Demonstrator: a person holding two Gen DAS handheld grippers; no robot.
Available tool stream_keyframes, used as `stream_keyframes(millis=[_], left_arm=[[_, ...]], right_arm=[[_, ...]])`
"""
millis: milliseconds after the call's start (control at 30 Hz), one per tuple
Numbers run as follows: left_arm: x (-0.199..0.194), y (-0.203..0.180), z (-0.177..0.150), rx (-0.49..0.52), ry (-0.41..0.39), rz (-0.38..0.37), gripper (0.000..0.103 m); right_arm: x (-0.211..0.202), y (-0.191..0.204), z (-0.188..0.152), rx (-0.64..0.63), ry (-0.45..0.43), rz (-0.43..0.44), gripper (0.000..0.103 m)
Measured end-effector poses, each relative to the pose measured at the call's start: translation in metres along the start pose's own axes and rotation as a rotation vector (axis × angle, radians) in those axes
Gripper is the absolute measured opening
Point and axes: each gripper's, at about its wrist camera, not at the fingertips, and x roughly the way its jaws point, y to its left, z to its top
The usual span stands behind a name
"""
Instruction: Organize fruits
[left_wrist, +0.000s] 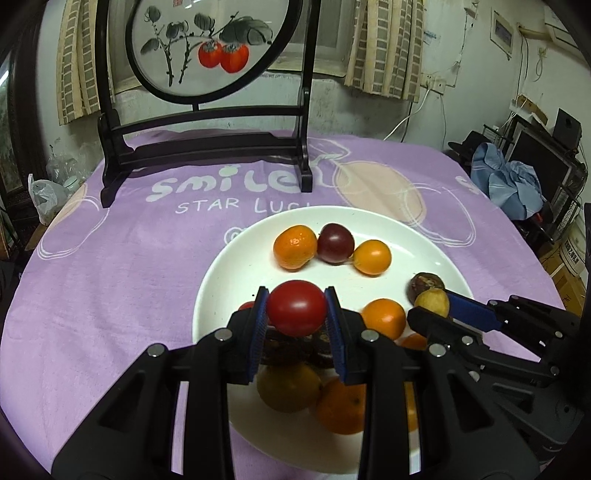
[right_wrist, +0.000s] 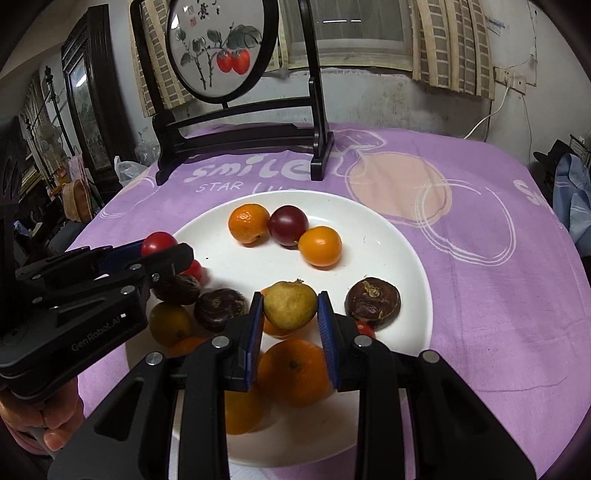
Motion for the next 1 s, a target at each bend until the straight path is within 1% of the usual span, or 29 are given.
stream_keyframes(millis=[133,200,233,267,300,333,367,400,433,467,533,567,633,667,700,733,767,800,867,1000], left_arm=[[0.004,0.0,-0.002,0.001,0.01,0.007,0.031],[0.003,-0.002,-0.003,0.008,0.01,0.015,0.032],[0.002,-0.002,-0.003,0.009,0.006,0.021,0.039],[-0.002,-0.003,-0.003,0.011,-0.003,0.032,0.049],[-0.007,-0.004,-0.004,0.01,-0.025,0.049,0.066],[-0.013,-0.003,-0.004,0.006,-0.044,0.067,0.076],[-0.018,-0.003,-0.004,0.004,-0.055,0.076,0.079],[-0.024,-0.002,-0.005,0.001,-0.06,0.075,0.084],[-0.029,-0.001,-0.006,-0.003,-0.062,0.074,0.088],[-0.036,0.001,-0.008,-0.015,-0.064,0.074,0.09],[-0.046,0.003,-0.012,-0.025,-0.068,0.069,0.095],[-0.054,0.005,-0.016,-0.028,-0.071,0.069,0.096],[-0.063,0.007,-0.024,-0.038,-0.072,0.067,0.1],[-0.069,0.009,-0.031,-0.046,-0.072,0.065,0.101],[-0.071,0.01,-0.036,-0.052,-0.066,0.066,0.101],[-0.074,0.011,-0.041,-0.055,-0.059,0.069,0.101],[-0.076,0.012,-0.047,-0.055,-0.053,0.07,0.101],[-0.079,0.013,-0.054,-0.053,-0.048,0.081,0.101],[-0.083,0.014,-0.065,-0.049,-0.04,0.103,0.101],[-0.091,0.014,-0.092,-0.024,-0.007,0.103,0.101]], right_arm=[[0.0,-0.001,0.0,0.004,0.009,0.011,0.03],[0.0,0.001,0.0,-0.004,0.022,0.005,0.033],[-0.001,0.002,0.0,-0.009,0.022,0.006,0.033],[-0.005,0.004,0.0,-0.018,0.02,0.001,0.038],[-0.008,0.005,-0.001,-0.026,0.014,-0.002,0.047],[-0.013,0.007,-0.002,-0.031,0.006,-0.006,0.05],[-0.021,0.009,-0.003,-0.037,-0.006,-0.01,0.058],[-0.028,0.011,-0.004,-0.041,-0.017,-0.006,0.06],[-0.032,0.012,-0.005,-0.047,-0.023,-0.003,0.06],[-0.041,0.014,-0.008,-0.057,-0.029,0.002,0.062],[-0.053,0.016,-0.014,-0.064,-0.038,0.008,0.062],[-0.06,0.018,-0.02,-0.066,-0.04,0.008,0.062],[-0.066,0.02,-0.03,-0.074,-0.04,0.0,0.066],[-0.07,0.021,-0.037,-0.081,-0.043,-0.005,0.075],[-0.073,0.022,-0.044,-0.088,-0.05,-0.01,0.088],[-0.076,0.023,-0.05,-0.092,-0.056,-0.016,0.097],[-0.08,0.024,-0.059,-0.098,-0.069,-0.027,0.101],[-0.081,0.024,-0.065,-0.104,-0.067,-0.032,0.101],[-0.081,0.026,-0.08,-0.118,-0.032,-0.034,0.101],[-0.083,0.029,-0.103,-0.141,0.011,-0.032,0.101]])
